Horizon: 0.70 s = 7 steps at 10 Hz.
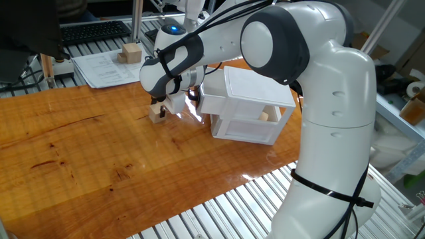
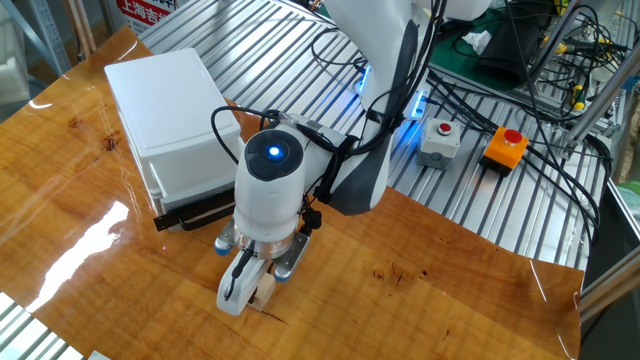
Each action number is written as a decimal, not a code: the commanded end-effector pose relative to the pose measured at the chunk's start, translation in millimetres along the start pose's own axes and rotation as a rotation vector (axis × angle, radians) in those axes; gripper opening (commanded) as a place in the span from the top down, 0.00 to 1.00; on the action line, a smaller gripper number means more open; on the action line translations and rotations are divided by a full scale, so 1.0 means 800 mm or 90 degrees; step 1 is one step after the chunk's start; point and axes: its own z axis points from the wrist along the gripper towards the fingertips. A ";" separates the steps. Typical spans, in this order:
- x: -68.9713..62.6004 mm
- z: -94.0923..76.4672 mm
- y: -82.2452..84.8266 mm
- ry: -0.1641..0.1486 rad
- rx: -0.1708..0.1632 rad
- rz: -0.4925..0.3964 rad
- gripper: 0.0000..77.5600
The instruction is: Put things in the drawer
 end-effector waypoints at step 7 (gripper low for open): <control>0.001 -0.057 -0.009 -0.011 0.019 -0.096 0.98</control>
